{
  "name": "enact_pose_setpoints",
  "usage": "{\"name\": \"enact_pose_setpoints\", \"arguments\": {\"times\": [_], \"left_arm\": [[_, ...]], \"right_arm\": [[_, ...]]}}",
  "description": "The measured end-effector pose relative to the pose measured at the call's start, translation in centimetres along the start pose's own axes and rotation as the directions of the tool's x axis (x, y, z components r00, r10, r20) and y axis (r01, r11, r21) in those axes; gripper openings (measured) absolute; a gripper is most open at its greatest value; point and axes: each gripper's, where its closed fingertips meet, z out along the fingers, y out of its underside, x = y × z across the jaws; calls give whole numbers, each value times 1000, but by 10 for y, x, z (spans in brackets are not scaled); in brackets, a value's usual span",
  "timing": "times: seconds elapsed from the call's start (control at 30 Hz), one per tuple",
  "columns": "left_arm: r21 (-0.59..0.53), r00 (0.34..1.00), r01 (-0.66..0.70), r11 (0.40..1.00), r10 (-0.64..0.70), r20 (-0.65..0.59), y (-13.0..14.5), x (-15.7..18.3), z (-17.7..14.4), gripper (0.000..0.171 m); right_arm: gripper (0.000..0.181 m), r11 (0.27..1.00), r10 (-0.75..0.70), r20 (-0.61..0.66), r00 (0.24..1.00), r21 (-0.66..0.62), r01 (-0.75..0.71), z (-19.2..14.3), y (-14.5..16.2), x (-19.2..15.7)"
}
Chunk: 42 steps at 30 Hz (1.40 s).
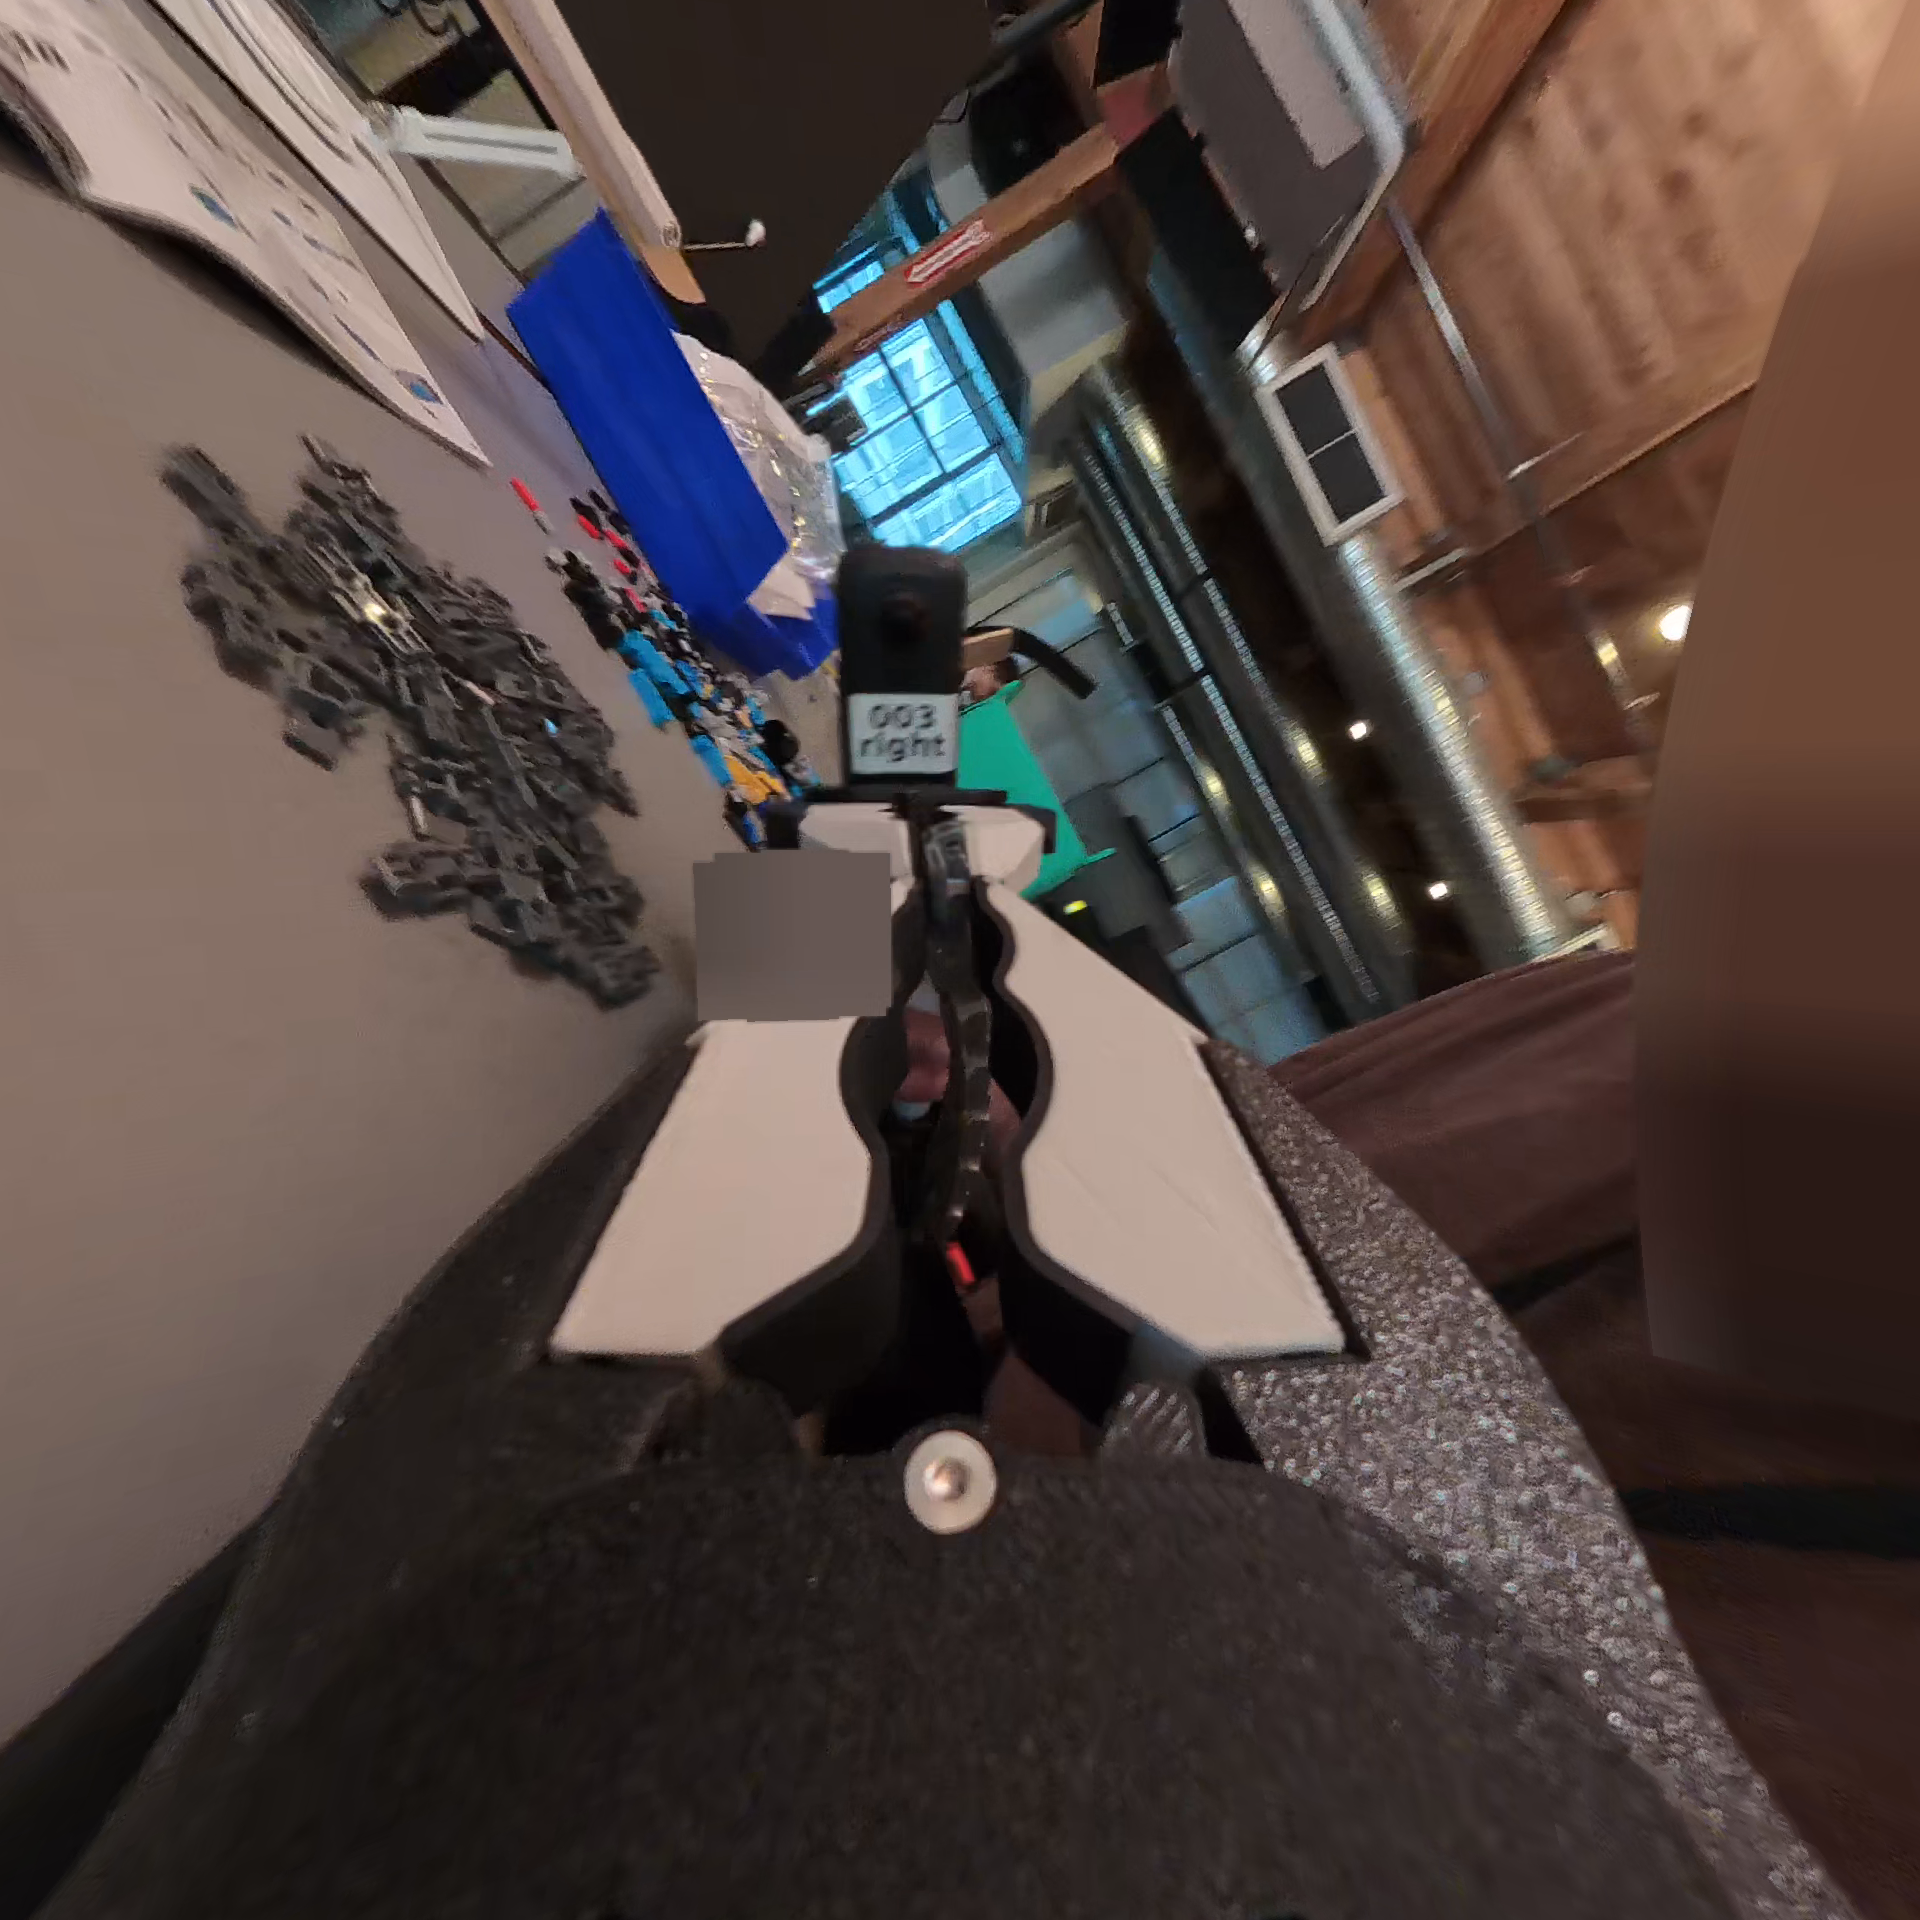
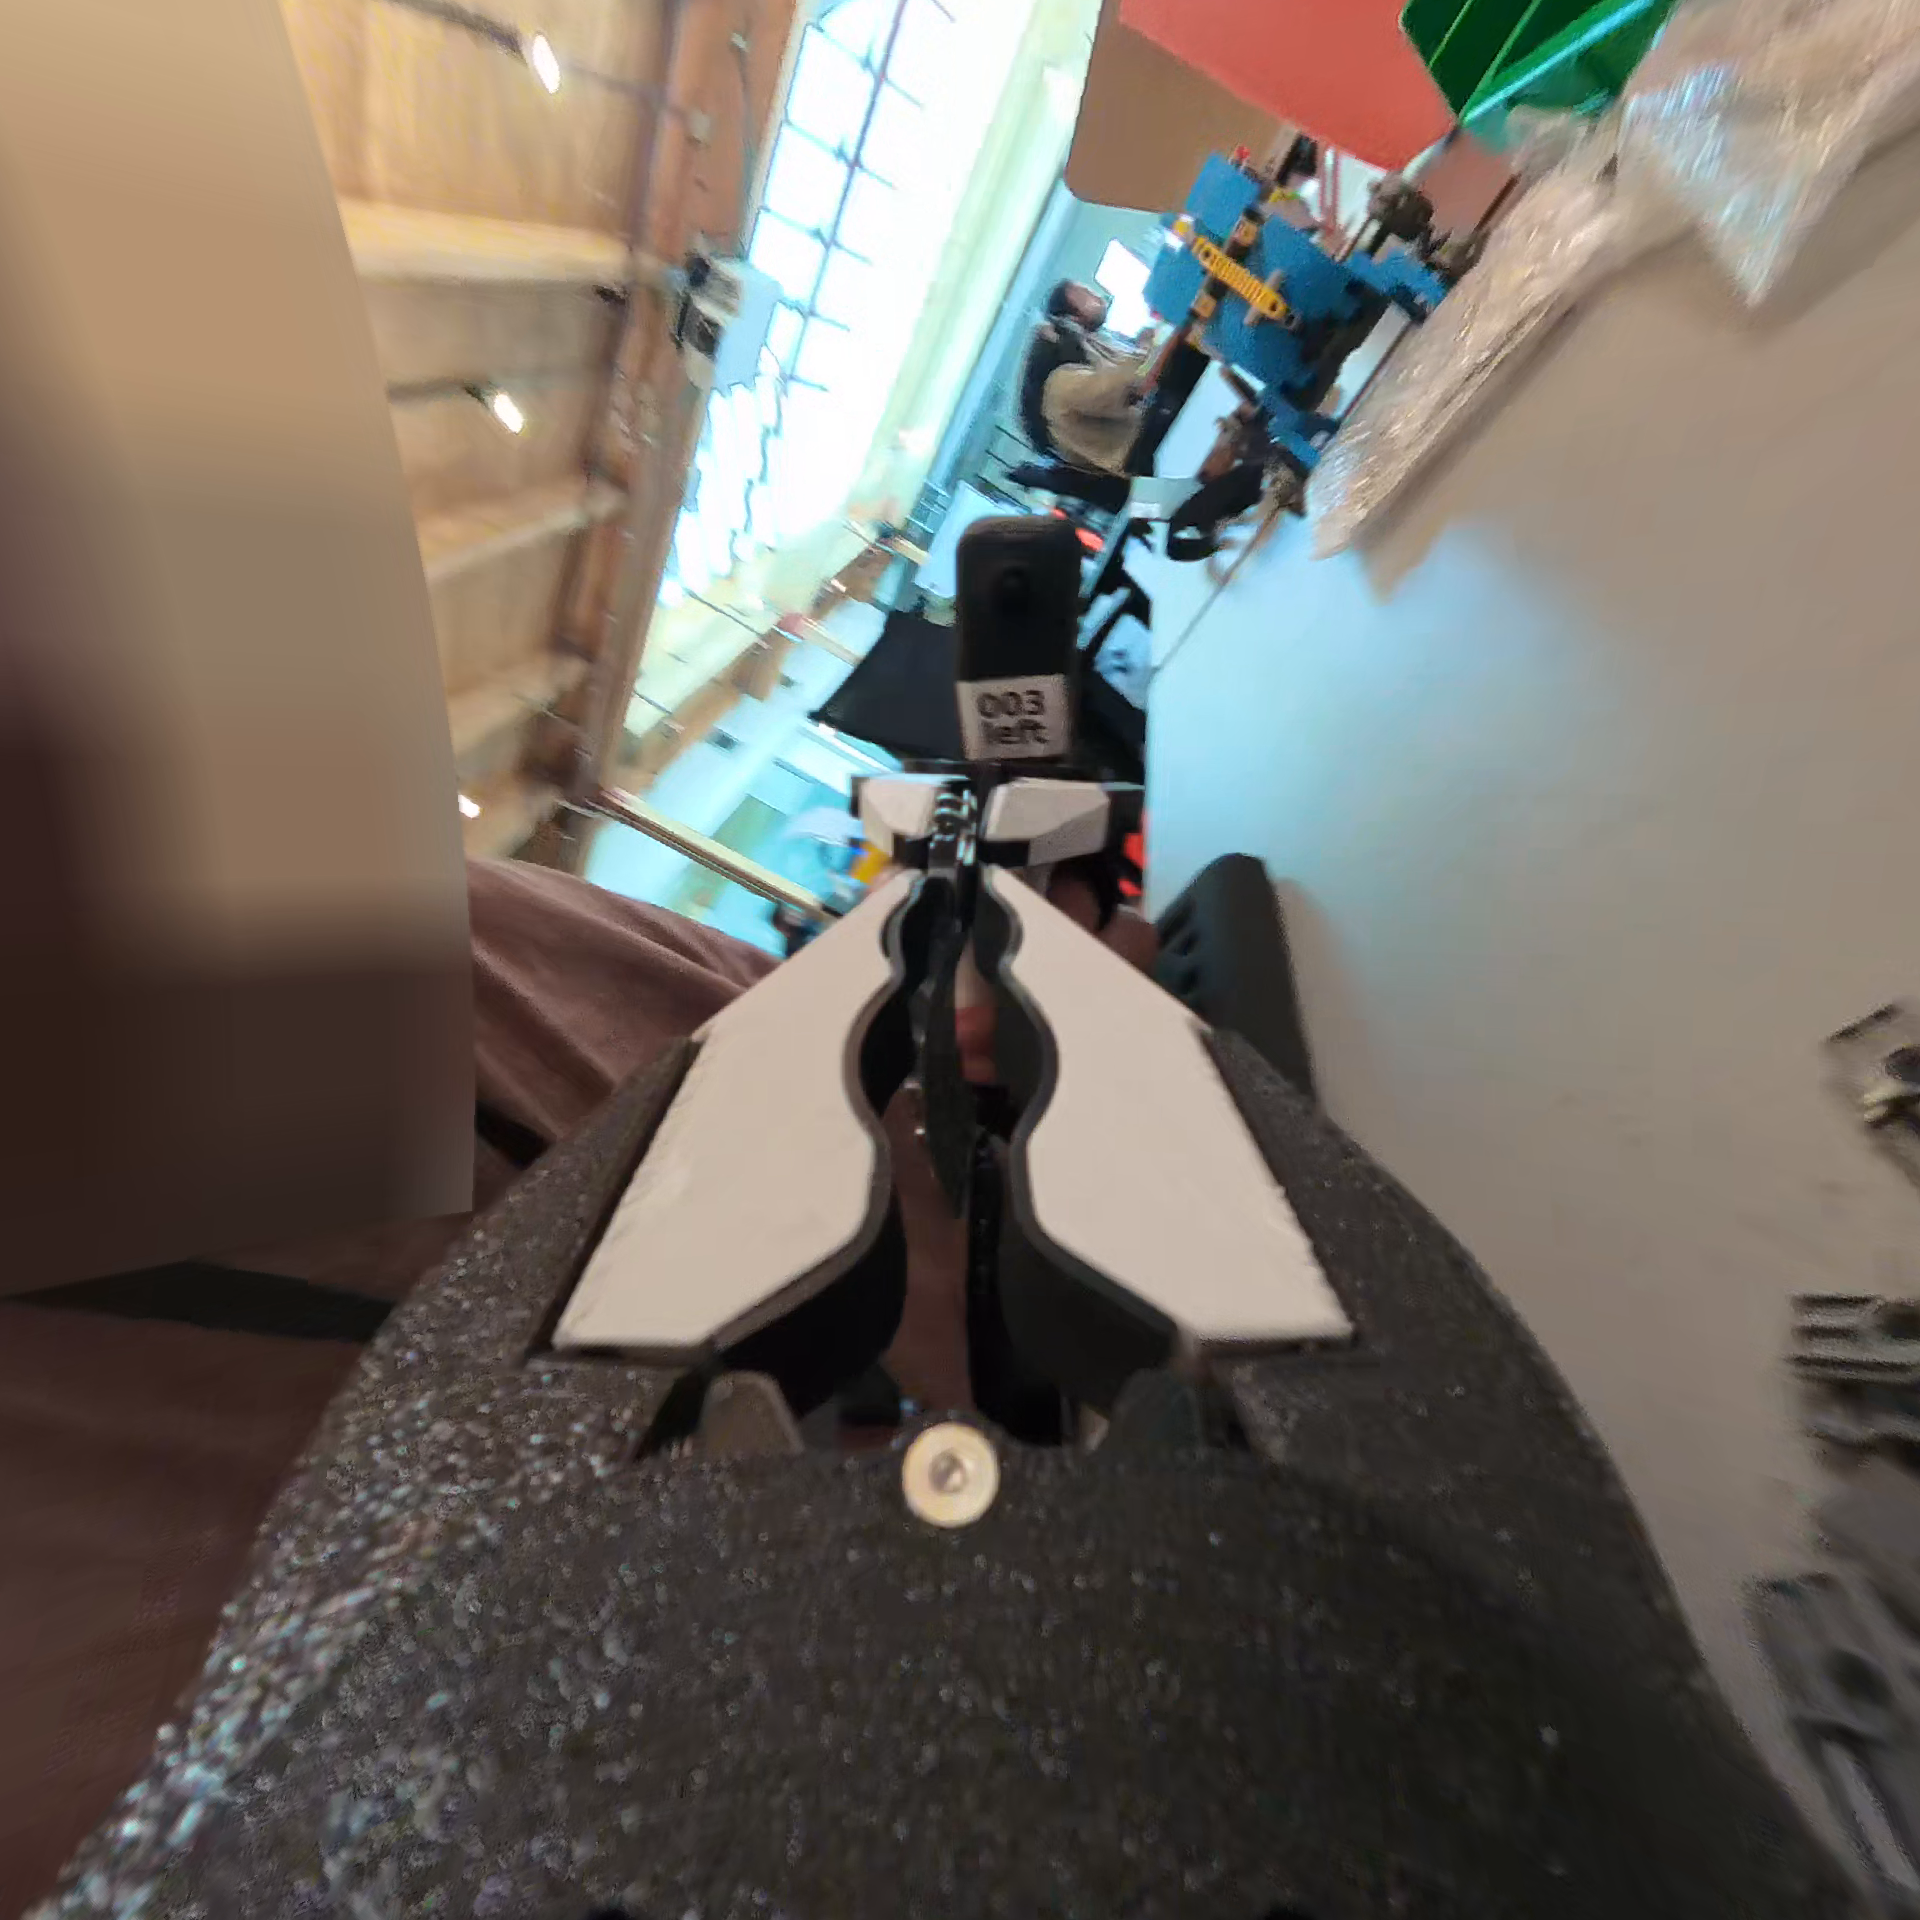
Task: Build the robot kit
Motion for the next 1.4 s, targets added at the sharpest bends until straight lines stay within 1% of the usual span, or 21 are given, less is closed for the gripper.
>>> {"name": "enact_pose_setpoints", "arguments": {"times": [0.07,0.1,0.17,0.23,0.4,0.47,0.53,0.63,0.7,0.77,0.8,1.0,1.1,1.17,1.23,1.3,1.4], "left_arm": [[-23,997,-64,998,65,33,-1,-1,0,9],[-35,997,-69,997,71,44,-1,-3,-1,10],[-20,999,-41,999,41,19,-4,-2,-4,12],[-24,1000,-28,999,28,-8,-4,0,-5,16],[-34,996,-86,996,86,-5,-4,2,-3,18],[-44,994,-103,994,104,14,-3,0,-2,18],[-48,991,-111,993,114,66,-3,-7,-2,32],[-67,987,-140,988,145,74,2,-6,2,34],[-87,985,-157,984,163,64,7,-3,6,31],[-95,987,-148,985,153,50,10,-2,9,18],[-96,988,-142,985,147,41,11,-1,9,16],[-119,995,-90,989,94,31,18,-1,10,14],[-138,998,-56,989,58,10,21,0,10,9],[-134,999,-39,990,37,-13,22,2,10,8],[-122,998,-58,991,55,-29,22,5,12,7],[-122,994,-109,987,107,-23,23,7,13,7],[-111,974,-223,968,224,-3,24,10,15,7]], "right_arm": [[7,987,-156,-67,986,-42,153,0,-2,1],[7,976,-215,-102,971,-70,208,1,-2,2],[7,963,-266,-124,956,-83,257,1,-4,3],[7,964,-261,-107,959,-73,254,-1,-6,2],[7,984,-181,-48,982,-1,181,-3,-8,2],[7,983,-184,-46,982,14,185,-4,-7,3],[8,978,-199,-25,980,54,200,-6,-10,-2],[8,963,-263,-45,964,46,265,-8,-10,-3],[7,942,-334,-79,939,5,335,-8,-7,-1],[8,920,-392,-100,914,-52,389,-7,0,0],[8,911,-411,-97,906,-63,407,-6,1,-2],[8,890,-455,-102,884,-86,448,-10,6,-2],[9,869,-492,-111,863,-119,480,-11,9,-3],[9,873,-485,-120,866,-133,470,-12,10,-4],[9,891,-452,-110,885,-113,440,-13,9,-9],[9,924,-377,-93,922,-103,368,-14,9,-11],[14,971,-228,-46,973,-82,224,-16,12,-13]]}}
